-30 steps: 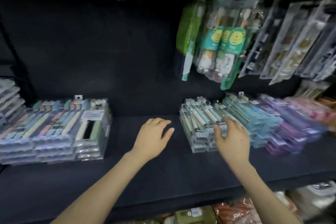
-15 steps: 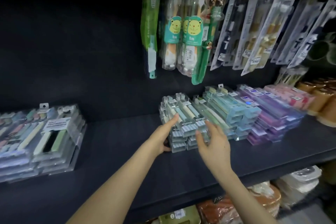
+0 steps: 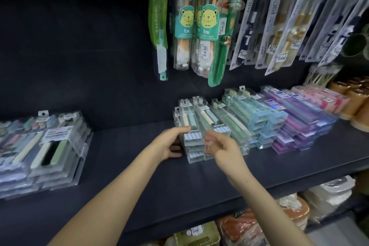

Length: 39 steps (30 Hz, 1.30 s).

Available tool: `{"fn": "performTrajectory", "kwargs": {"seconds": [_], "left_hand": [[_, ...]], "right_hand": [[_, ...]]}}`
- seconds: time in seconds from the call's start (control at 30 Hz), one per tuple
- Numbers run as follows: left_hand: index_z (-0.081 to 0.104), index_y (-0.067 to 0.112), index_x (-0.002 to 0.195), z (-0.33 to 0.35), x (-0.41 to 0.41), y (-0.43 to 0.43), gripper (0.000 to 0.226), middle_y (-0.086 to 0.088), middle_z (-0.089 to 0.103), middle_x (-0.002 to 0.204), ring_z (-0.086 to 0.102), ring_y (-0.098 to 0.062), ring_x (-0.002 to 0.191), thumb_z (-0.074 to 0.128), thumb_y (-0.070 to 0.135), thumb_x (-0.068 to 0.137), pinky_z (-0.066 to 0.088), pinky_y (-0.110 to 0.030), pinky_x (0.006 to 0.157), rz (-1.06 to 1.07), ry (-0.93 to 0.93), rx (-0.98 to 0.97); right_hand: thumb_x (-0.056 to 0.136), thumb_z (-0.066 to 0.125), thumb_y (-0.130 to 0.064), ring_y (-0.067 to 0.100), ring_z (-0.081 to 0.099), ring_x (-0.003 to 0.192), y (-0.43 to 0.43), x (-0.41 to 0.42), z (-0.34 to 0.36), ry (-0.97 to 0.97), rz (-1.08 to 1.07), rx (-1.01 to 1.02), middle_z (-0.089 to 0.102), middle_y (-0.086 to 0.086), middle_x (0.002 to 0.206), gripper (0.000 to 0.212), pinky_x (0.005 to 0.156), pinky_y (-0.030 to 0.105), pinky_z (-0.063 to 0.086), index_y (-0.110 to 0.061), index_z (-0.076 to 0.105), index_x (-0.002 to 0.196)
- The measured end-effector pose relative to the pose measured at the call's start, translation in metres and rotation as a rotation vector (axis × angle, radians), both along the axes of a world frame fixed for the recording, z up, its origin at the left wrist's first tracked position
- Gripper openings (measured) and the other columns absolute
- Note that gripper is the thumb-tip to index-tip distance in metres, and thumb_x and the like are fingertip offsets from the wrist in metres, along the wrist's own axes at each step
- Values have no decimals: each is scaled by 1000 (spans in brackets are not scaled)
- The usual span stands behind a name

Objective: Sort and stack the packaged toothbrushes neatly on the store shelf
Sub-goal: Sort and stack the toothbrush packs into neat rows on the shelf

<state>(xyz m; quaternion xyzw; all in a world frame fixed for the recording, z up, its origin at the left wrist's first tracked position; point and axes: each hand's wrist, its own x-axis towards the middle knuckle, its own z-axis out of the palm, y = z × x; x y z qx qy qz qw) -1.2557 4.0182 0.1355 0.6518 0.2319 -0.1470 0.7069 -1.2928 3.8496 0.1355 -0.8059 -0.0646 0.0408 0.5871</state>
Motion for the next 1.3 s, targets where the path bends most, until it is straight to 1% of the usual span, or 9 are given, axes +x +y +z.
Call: {"fn": "performTrajectory", "kwargs": {"seconds": [0.13, 0.33, 0.5, 0.67, 0.9, 1.03, 1.1, 1.2, 1.3], "left_hand": [[55, 29, 95, -2, 1, 7, 15, -2, 59, 103, 54, -26, 104, 67, 34, 87, 50, -47, 89, 17, -49, -19], [43, 27, 140, -4, -2, -2, 40, -5, 58, 128, 57, -28, 111, 46, 34, 100, 47, -49, 88, -6, -88, -39], [50, 24, 128, -2, -1, 8, 29, -6, 63, 114, 62, -28, 98, 40, 32, 102, 49, -49, 81, 53, -68, -9], [42, 25, 139, -2, -2, 8, 38, -7, 51, 135, 55, -31, 114, 41, 32, 102, 49, -50, 76, 36, -46, -22], [35, 28, 145, -2, -4, 5, 42, -9, 43, 145, 47, -36, 126, 37, 31, 103, 38, -60, 97, 11, -32, -74], [41, 29, 140, 0, -9, 7, 38, -8, 59, 124, 61, -29, 104, 34, 36, 103, 52, -49, 77, -5, -49, -45], [45, 27, 137, -2, -10, 15, 39, -8, 59, 126, 61, -28, 106, 36, 41, 102, 51, -48, 86, -19, -48, 33], [61, 19, 120, -4, -11, 29, 36, -7, 70, 109, 65, -25, 99, 44, 41, 97, 51, -44, 83, -75, -17, 23], [69, 17, 101, -2, -7, 35, 33, -4, 75, 92, 70, -22, 87, 51, 42, 90, 53, -38, 75, -107, -18, -23]], "right_hand": [[100, 44, -16, 11, 50, 123, 0, -7, -13, 63, 53, -206, 46, -3, 145, 48, 89, 17, 38, -20, 36, 147], [98, 42, -12, 2, 58, 88, 16, -9, -24, 95, 56, -150, 55, -8, 118, 60, 65, 10, 44, -34, 23, 150], [95, 40, -5, -14, 50, 95, 25, -13, -31, 126, 132, -64, 50, -17, 130, 59, 82, 5, 40, -29, 30, 149], [96, 38, -3, 13, 41, 135, 20, -6, -32, 81, -5, -86, 43, -3, 147, 53, 105, 23, 34, -16, 35, 147], [101, 42, -18, 16, 35, 138, 23, -1, -37, 186, -5, -48, 36, -1, 152, 51, 107, 26, 29, -15, 28, 150], [102, 46, -23, 12, 56, 111, 36, 0, -32, 376, -3, 295, 56, 3, 131, 41, 97, 32, 48, -12, 41, 140], [100, 47, -36, 7, 62, 95, 41, -1, -32, 404, 35, 275, 64, -8, 104, 21, 86, 29, 52, -25, 53, 117], [97, 43, -51, 8, 58, 99, 50, 7, -28, 376, 48, 231, 58, -18, 92, 15, 95, 33, 47, -39, 50, 93], [95, 42, -58, 7, 55, 101, 60, 23, -16, 390, 62, 256, 59, -18, 94, 22, 97, 32, 45, -40, 54, 98]]}}
